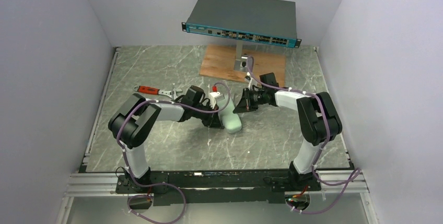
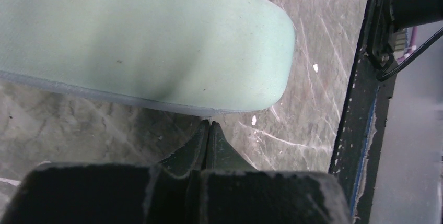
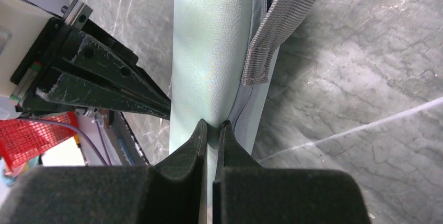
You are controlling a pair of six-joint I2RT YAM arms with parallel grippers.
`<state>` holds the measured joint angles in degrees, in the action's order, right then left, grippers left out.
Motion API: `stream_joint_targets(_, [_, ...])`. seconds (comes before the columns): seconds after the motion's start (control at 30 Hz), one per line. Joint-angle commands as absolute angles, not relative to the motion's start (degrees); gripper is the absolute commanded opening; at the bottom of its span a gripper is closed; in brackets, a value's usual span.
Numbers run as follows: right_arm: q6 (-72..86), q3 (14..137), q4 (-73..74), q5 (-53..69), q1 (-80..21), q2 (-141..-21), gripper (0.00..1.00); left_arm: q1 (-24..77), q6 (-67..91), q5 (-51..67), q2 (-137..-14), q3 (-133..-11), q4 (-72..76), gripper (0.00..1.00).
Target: Open the umbrella
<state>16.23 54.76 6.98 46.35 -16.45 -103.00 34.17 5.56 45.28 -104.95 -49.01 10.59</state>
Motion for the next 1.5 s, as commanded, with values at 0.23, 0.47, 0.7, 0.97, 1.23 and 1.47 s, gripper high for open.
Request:
stream_joint_targets(0.23, [-15.28,55.56,27.39,44.54,-16.26,-95.00,0.62,26.65,2.31,47.72,-110.41,-63.48,-4.05,0.00])
stream_joint_targets(0.47, [-49.26,54.25,34.57,40.91,-16.21,-83.82,0.78,24.87,-5.74,51.92,-114.30,-71.57,-11.49,0.00])
stream_joint_targets(0.7, [-79.85,51.32,25.21,42.29,-17.84,-82.12,0.90,24.82,-9.70,53.39,-116.86,-75.23,-17.75,0.00])
stream_joint_targets(0.97, [-99.38,63.01,30.16,46.15,-20.73,-95.29,0.96,24.83,-8.37,52.61,-116.79,-75.40,-16.66,0.00])
stream_joint_targets(1.23, [-114.58,67.12,33.25,47.62,-22.31,-101.54,0.96,24.83,-7.72,51.87,-117.87,-77.80,-16.98,0.00])
stream_joint_targets(1.47, [-118.67,72.13,36.93,43.38,-23.27,-108.60,0.89,24.86,-6.75,51.76,-117.33,-77.32,-15.67,0.00])
